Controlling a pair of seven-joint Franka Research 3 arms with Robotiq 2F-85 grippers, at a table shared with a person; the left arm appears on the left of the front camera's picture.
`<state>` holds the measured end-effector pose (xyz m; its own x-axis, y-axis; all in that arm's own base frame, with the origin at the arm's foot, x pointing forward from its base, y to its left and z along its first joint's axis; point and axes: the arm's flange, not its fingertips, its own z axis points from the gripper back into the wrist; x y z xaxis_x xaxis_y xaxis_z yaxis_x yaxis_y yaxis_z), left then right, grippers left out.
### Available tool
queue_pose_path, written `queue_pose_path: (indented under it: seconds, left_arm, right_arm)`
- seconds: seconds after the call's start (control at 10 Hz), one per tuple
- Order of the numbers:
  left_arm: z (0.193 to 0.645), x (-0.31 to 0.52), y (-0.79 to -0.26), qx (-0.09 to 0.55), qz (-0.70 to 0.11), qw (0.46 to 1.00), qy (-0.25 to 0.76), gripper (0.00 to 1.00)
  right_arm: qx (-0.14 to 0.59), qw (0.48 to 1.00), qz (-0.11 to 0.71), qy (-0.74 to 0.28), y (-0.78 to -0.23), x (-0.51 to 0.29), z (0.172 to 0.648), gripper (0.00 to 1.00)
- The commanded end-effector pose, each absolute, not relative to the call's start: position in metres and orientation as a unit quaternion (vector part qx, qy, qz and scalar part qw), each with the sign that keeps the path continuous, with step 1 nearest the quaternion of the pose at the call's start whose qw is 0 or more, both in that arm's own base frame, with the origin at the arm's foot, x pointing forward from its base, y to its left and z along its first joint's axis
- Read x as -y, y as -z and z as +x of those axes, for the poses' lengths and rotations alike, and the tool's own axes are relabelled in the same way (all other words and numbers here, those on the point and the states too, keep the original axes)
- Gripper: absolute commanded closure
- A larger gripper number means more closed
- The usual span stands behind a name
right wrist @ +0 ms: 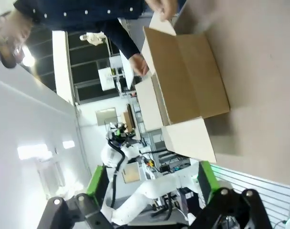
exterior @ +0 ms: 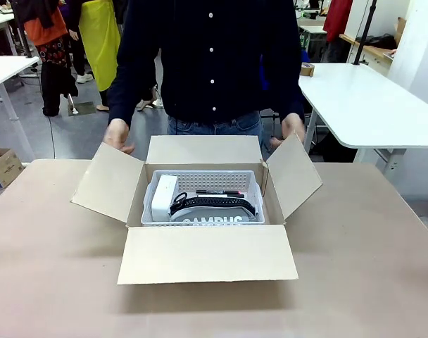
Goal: Pack the gift set into the box.
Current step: Lift both hands away from the flaps of the Package Box, then press and hold the closed box until the human finishes sealing it.
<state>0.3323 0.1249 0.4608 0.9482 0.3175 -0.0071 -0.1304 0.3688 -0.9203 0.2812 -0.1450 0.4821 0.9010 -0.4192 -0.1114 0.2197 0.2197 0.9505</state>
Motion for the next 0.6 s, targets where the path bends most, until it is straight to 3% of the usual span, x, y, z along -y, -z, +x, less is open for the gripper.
queue_pose_path:
  seconds: [0.0, 0.5]
  left_arm:
    - [0.3243, -0.1292, -0.4638, 0.086, -0.539, 0.827, -0.133, 0.00]
    - [0.3243, -0.1292, -0.4638, 0.086, -0.539, 0.827, -0.133, 0.00]
  right_arm:
    - [0.101, 0.771, 0.598, 0.194, -0.4875, 0.1486, 0.2767, 0.00]
    - [0.101, 0.771, 0.598, 0.194, -0.4875, 0.1486, 0.2767, 0.00]
